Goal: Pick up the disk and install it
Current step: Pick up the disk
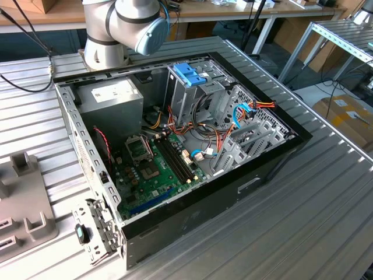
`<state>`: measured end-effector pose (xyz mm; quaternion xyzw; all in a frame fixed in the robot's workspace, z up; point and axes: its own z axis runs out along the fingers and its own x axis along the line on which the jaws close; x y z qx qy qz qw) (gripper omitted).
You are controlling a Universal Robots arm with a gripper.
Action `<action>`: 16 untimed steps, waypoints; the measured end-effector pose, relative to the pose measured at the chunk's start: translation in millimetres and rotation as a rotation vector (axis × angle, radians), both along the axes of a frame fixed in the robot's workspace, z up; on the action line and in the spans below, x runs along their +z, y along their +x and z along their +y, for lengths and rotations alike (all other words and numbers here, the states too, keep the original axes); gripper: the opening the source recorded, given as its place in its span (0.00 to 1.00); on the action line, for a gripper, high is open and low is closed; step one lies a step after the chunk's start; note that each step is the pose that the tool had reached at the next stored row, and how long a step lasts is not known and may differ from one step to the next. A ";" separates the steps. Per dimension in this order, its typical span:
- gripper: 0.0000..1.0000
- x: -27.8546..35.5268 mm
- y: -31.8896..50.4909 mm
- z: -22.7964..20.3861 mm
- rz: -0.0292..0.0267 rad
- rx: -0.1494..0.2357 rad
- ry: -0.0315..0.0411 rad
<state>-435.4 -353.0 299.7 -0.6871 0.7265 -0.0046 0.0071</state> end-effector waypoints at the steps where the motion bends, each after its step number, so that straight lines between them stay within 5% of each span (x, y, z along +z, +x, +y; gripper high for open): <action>1: 0.66 -1.2 0.0 0.0 0.0000 0.000 0.0000; 16: 0.66 -2.3 0.0 0.0 0.0001 0.000 -0.0001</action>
